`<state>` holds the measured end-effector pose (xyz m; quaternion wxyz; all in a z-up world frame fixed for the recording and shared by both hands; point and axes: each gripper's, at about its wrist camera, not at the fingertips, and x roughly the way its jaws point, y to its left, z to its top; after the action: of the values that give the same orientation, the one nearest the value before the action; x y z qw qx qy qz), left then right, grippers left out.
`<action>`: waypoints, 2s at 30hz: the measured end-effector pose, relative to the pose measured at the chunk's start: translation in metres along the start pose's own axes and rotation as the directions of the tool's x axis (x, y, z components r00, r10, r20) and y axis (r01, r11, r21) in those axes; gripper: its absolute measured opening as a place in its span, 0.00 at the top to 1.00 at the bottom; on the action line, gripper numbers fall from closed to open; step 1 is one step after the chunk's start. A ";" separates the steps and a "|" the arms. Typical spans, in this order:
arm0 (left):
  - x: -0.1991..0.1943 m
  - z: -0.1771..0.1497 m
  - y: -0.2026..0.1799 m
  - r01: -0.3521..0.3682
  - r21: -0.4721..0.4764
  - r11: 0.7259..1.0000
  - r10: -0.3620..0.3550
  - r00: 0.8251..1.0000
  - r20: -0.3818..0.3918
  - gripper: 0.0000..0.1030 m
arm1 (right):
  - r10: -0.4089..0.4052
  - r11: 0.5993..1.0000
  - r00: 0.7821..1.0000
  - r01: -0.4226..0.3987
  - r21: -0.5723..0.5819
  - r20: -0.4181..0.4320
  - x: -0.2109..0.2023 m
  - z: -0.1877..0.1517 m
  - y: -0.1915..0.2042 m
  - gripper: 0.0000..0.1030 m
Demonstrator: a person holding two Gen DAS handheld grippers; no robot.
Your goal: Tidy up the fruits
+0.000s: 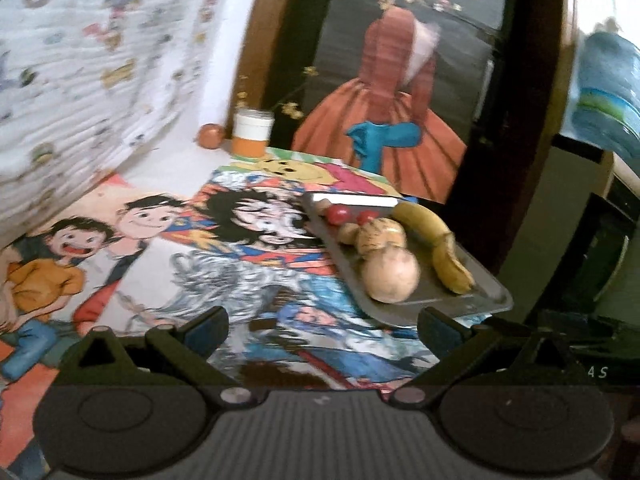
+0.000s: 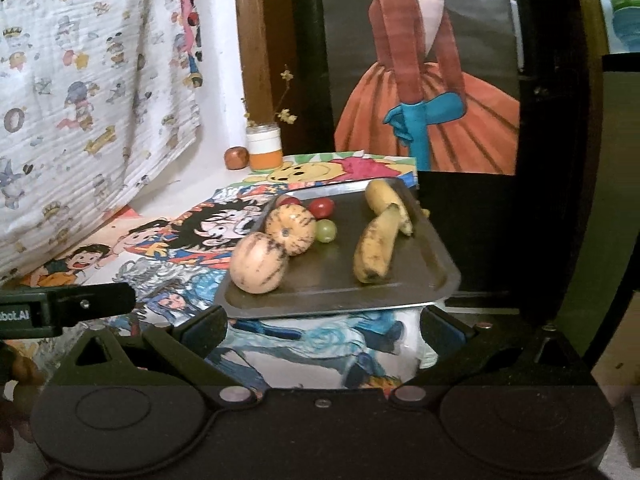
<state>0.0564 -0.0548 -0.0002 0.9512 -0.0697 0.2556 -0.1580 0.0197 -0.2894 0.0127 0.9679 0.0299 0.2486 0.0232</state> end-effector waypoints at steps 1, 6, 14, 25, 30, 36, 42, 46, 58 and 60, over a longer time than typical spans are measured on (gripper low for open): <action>0.003 0.000 -0.004 -0.001 0.014 1.000 0.001 1.000 -0.001 0.00 | -0.008 1.000 1.000 0.008 -0.001 -0.001 -0.001 -0.002 -0.001 0.01; 0.015 0.003 -0.011 -0.051 0.019 0.999 0.051 0.999 -0.004 0.00 | -0.024 1.000 1.000 0.024 0.010 0.010 -0.006 -0.005 -0.007 0.01; 0.023 0.013 0.022 -0.159 -0.074 0.984 0.158 0.987 -0.025 0.00 | -0.003 1.000 1.000 0.003 0.003 0.008 -0.005 -0.008 -0.004 0.01; 0.025 0.008 0.034 -0.186 -0.089 0.979 0.182 0.982 -0.056 0.00 | 0.006 1.000 1.000 -0.006 -0.026 0.007 -0.004 -0.006 0.006 0.01; 0.026 0.006 0.040 -0.181 -0.111 0.977 0.174 0.982 -0.068 0.00 | 0.005 0.999 1.000 -0.005 -0.035 0.014 -0.005 -0.006 0.009 0.01; 0.024 0.004 0.044 -0.161 -0.134 0.978 0.154 0.986 -0.060 0.00 | 0.013 0.999 1.000 -0.012 -0.049 0.014 -0.005 -0.007 0.013 0.01; 0.020 0.003 0.044 -0.140 -0.134 0.981 0.137 0.990 -0.031 0.00 | 0.018 0.998 1.000 -0.017 -0.057 0.017 -0.004 -0.007 0.016 0.01; 0.015 0.004 0.043 -0.128 -0.137 0.982 0.131 0.991 0.012 0.00 | 0.021 0.998 1.000 -0.020 -0.062 0.019 -0.004 -0.008 0.018 0.01; -0.016 0.004 0.034 -0.138 -0.090 0.986 0.149 0.980 0.131 0.00 | 0.021 0.997 0.999 -0.018 -0.076 0.042 -0.008 -0.008 0.022 0.01; -0.016 0.001 0.032 -0.145 -0.076 0.987 0.152 0.982 0.108 0.00 | 0.018 0.997 0.999 -0.014 -0.071 0.047 -0.008 -0.009 0.021 0.01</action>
<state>0.0520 -0.0192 0.0011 0.9704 -0.0917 0.2110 -0.0735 0.0077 -0.2683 0.0107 0.9737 -0.0018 0.2243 0.0391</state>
